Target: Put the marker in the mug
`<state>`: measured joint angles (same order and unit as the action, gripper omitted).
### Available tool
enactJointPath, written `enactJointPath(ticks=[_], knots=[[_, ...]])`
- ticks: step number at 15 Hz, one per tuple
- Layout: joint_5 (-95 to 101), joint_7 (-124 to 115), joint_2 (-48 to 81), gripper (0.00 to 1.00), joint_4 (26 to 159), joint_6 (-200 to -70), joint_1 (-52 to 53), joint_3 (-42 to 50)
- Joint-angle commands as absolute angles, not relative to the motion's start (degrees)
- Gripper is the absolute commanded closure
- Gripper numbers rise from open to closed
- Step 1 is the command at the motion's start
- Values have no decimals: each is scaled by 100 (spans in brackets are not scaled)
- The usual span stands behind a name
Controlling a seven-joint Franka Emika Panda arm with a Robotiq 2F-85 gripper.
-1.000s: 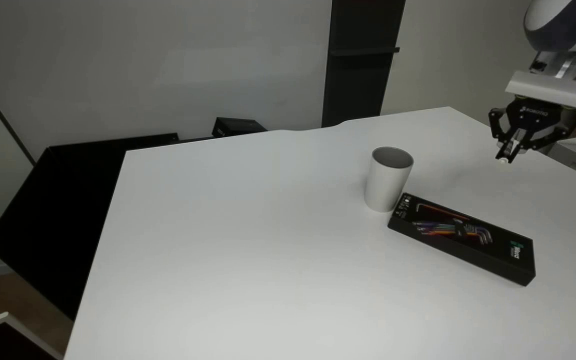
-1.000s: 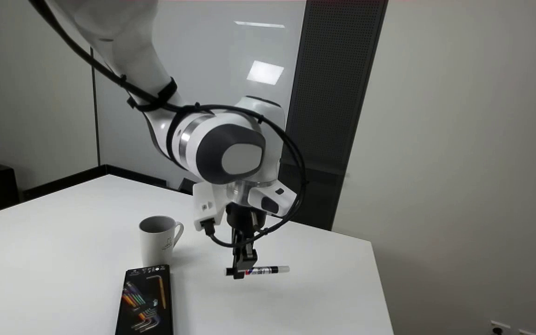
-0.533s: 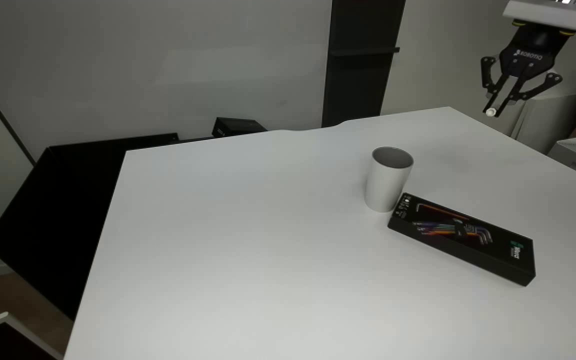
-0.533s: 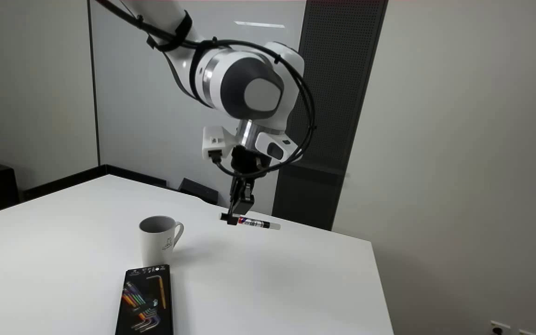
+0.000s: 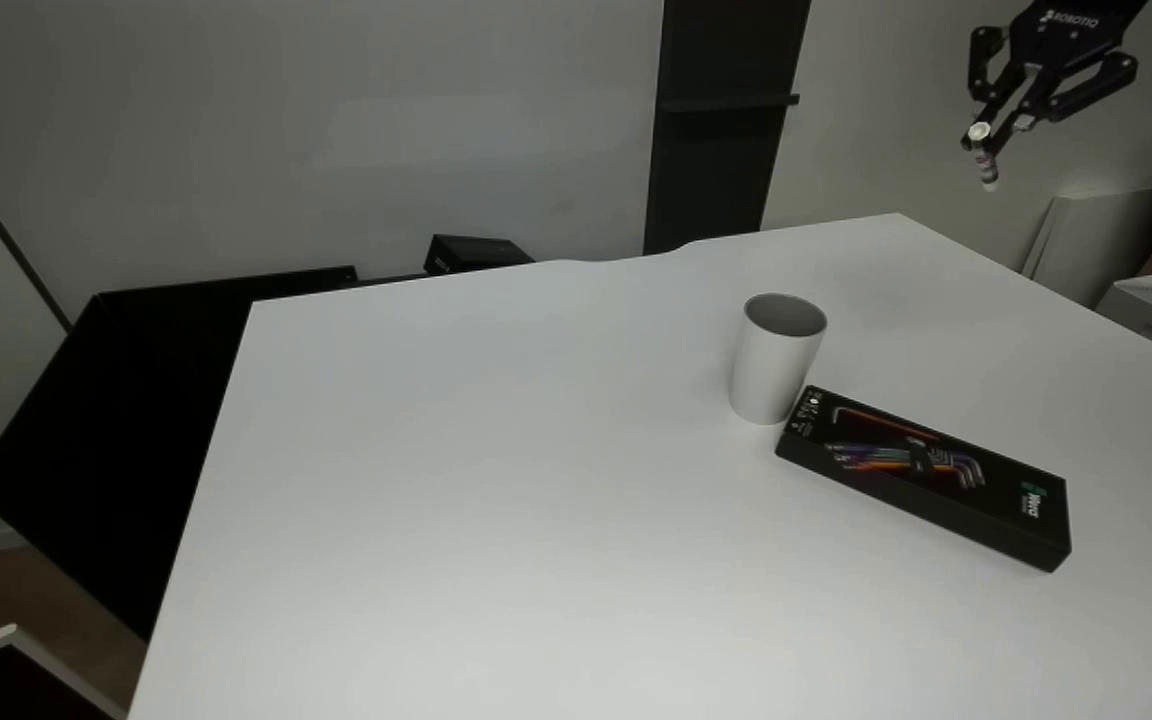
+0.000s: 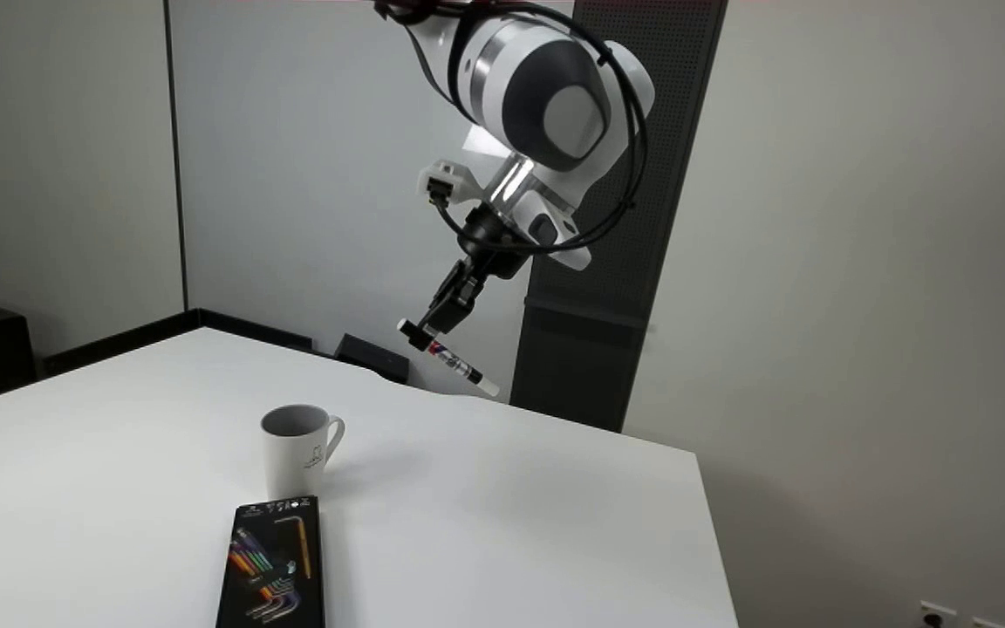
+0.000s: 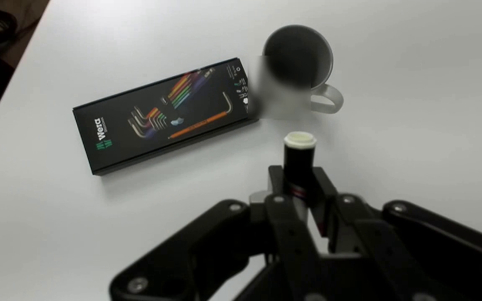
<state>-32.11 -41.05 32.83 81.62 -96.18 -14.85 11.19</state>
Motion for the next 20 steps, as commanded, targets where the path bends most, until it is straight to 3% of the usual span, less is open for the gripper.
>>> enactJointPath(ticks=[1,7,20], knots=[[-3654,-4826,4107,93,7043,-8600,-1842,929],[-4721,-4652,4869,93,6383,-7559,-2250,585],[-5884,-4417,5257,93,6195,-6281,-2254,549]])
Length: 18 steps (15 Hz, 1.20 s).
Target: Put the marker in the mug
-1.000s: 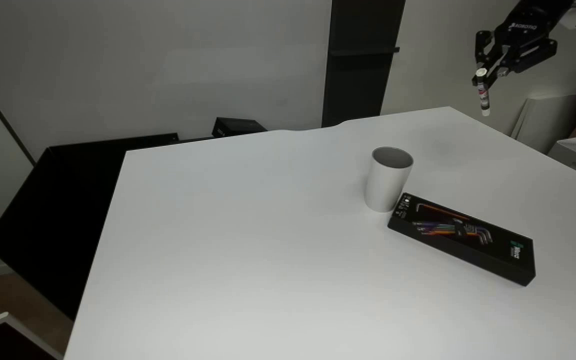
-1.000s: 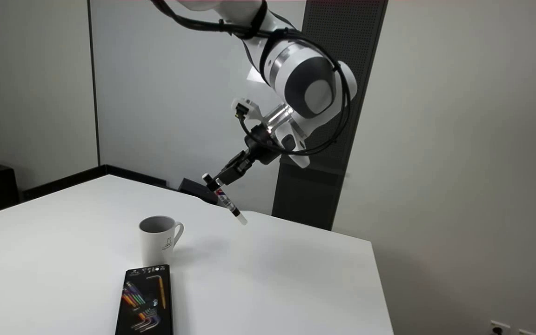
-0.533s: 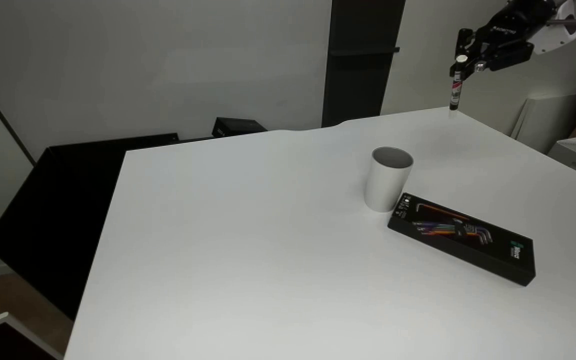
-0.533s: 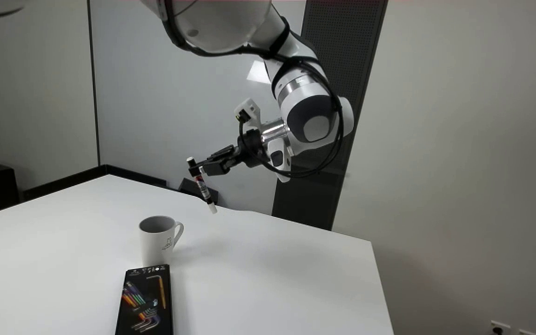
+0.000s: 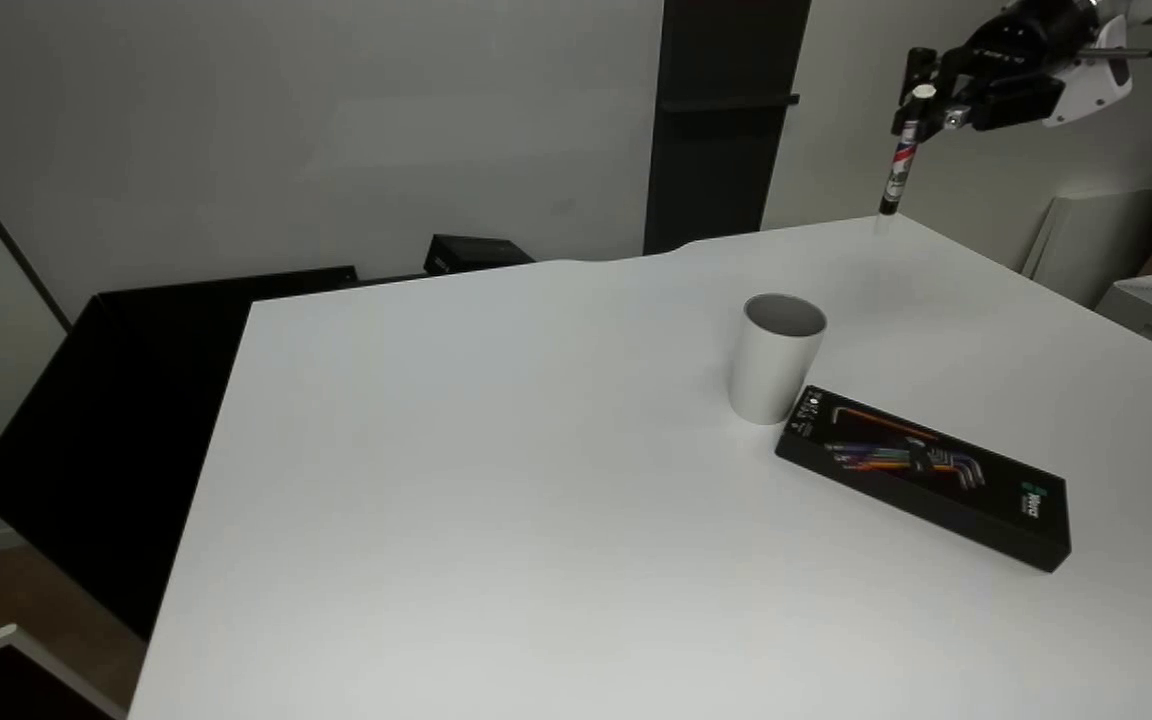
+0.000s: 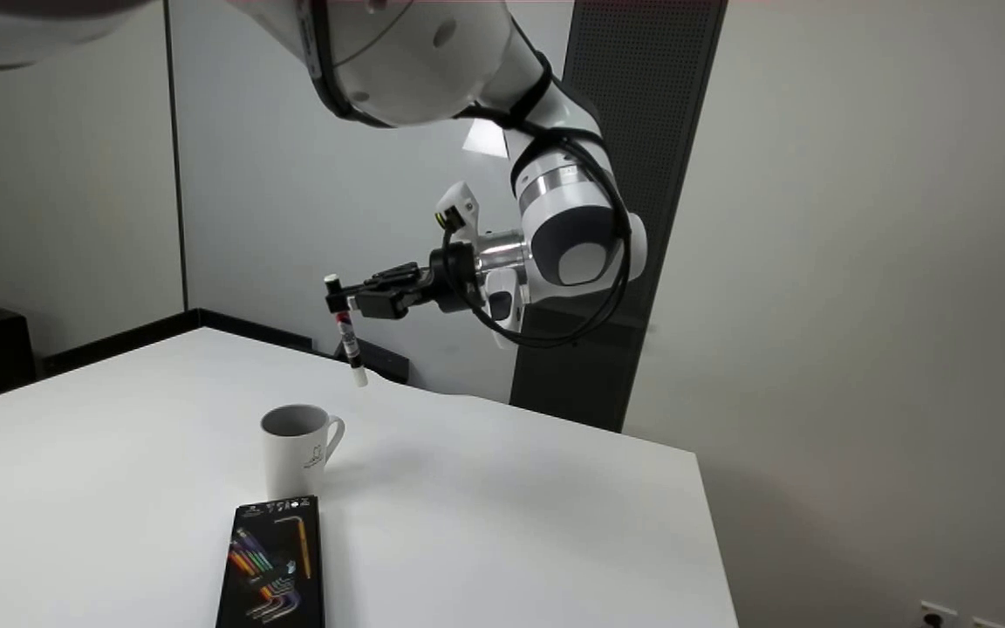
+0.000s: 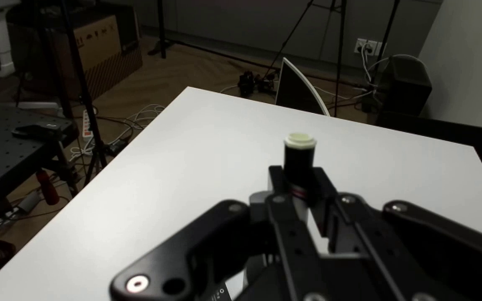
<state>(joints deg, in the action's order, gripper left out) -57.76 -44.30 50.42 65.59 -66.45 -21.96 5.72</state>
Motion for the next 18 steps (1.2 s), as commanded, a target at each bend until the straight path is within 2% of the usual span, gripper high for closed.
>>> enactJointPath(ticks=[1,16,18], knots=[[-5871,-4373,5278,93,6171,-6208,-2241,569],[-5351,-4163,5438,93,5799,-5930,-2127,772],[-5256,-3958,5390,93,6315,-6577,-1671,719]])
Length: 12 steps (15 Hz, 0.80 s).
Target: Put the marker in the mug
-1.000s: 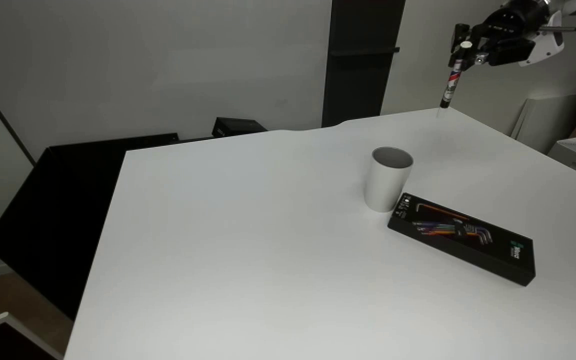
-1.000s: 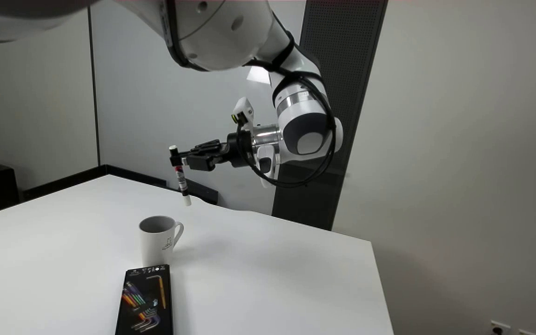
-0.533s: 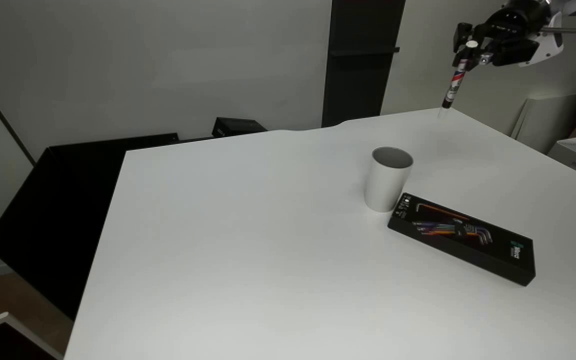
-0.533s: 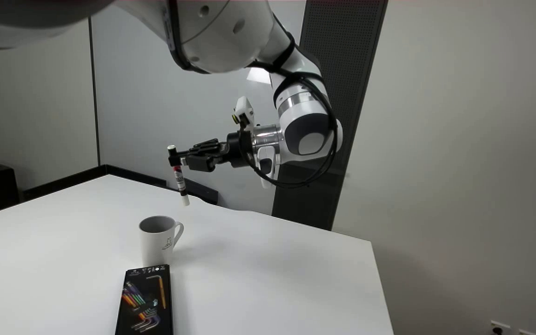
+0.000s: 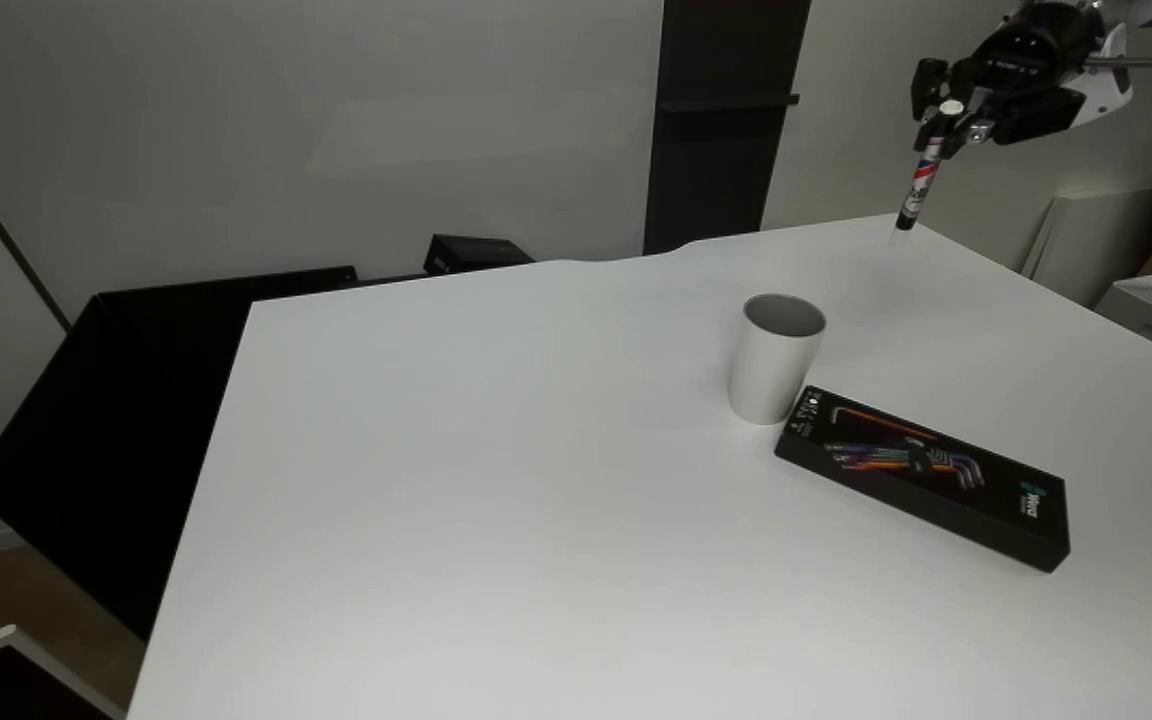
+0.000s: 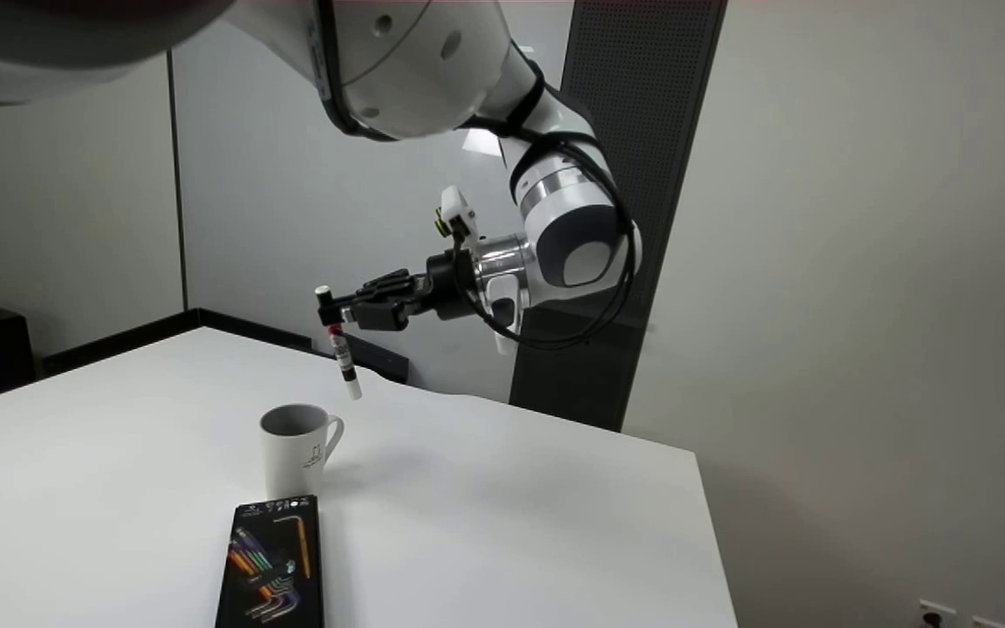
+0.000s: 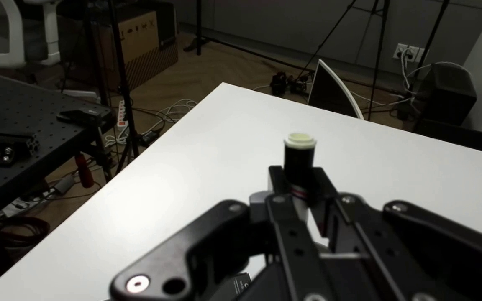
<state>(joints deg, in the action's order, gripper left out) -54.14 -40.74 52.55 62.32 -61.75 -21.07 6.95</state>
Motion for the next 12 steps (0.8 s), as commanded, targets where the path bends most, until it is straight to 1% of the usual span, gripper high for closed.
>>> enactJointPath(ticks=[1,7,11,12], knots=[[-5242,-3938,5408,93,6378,-6735,-1571,694],[-5151,-3761,5498,93,6787,-7532,-941,574],[-5172,-3793,5527,93,6669,-7629,-933,540],[-5146,-3782,5539,69,6626,-7622,-958,554]])
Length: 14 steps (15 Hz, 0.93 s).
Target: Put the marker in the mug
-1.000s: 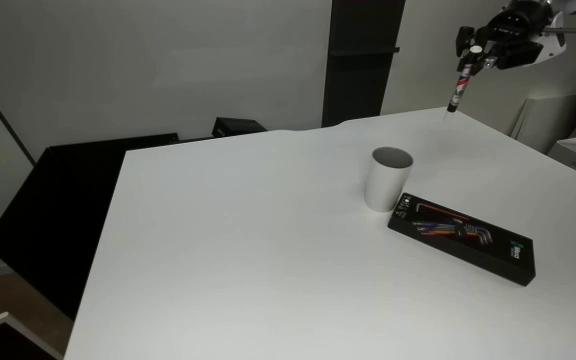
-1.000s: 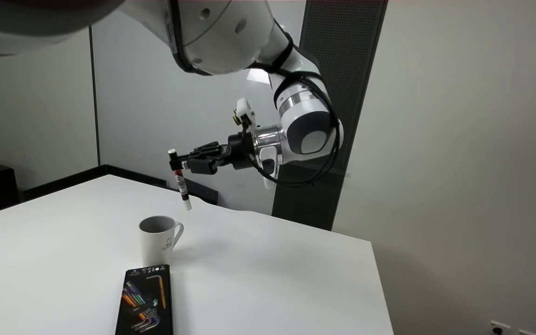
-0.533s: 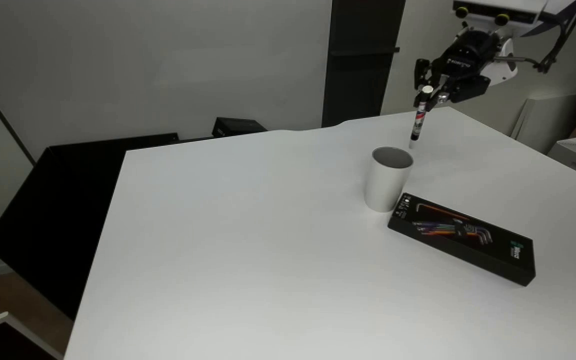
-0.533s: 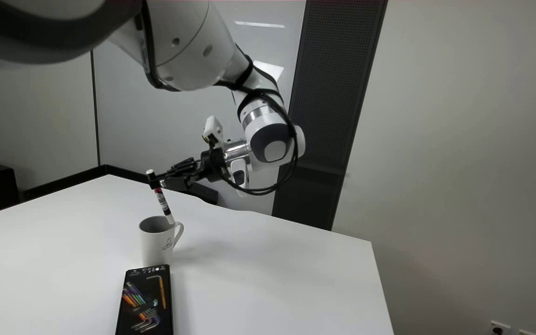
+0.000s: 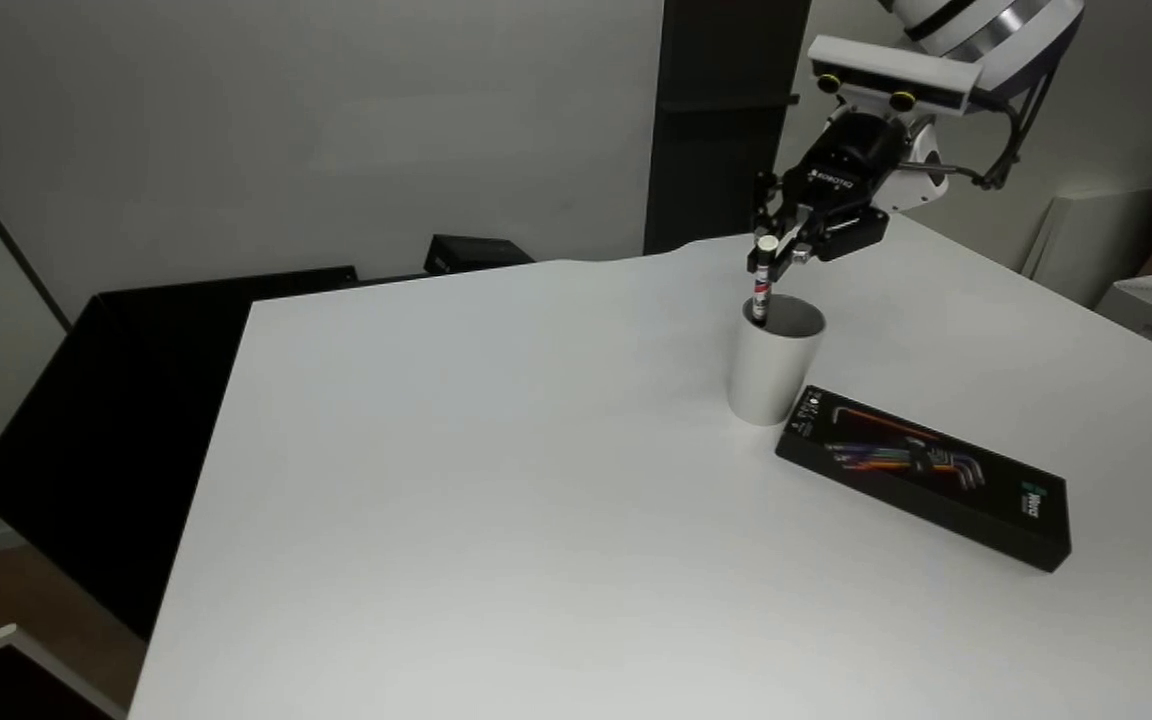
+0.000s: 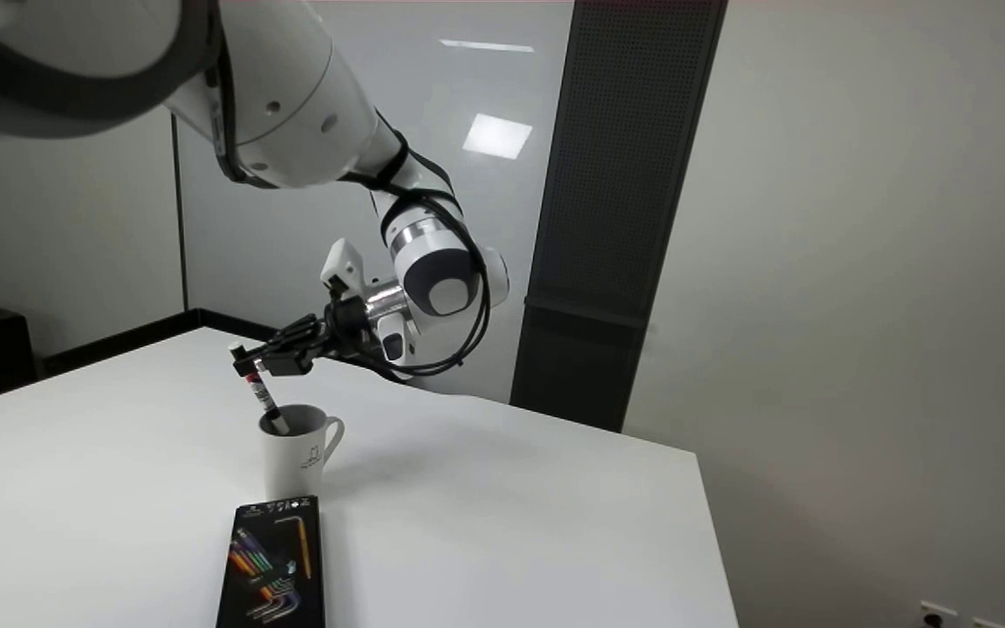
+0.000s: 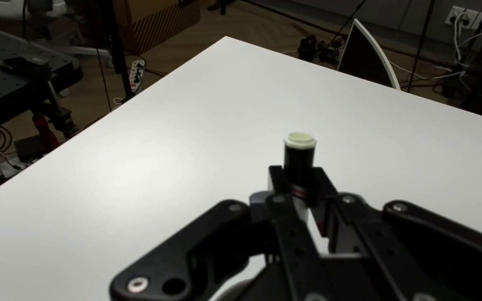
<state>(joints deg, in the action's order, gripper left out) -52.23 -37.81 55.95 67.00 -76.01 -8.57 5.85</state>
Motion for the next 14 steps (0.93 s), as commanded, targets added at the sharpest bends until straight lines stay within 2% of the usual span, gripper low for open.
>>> enactJointPath(ticks=[1,8,10,14], knots=[[-5117,-3760,5523,46,6634,-7617,-972,565],[-4722,-3442,5228,5,6747,-7712,-995,660],[-4625,-3425,5157,0,6710,-7711,-1022,670],[-3869,-2495,4937,0,6664,-7972,-1017,798]])
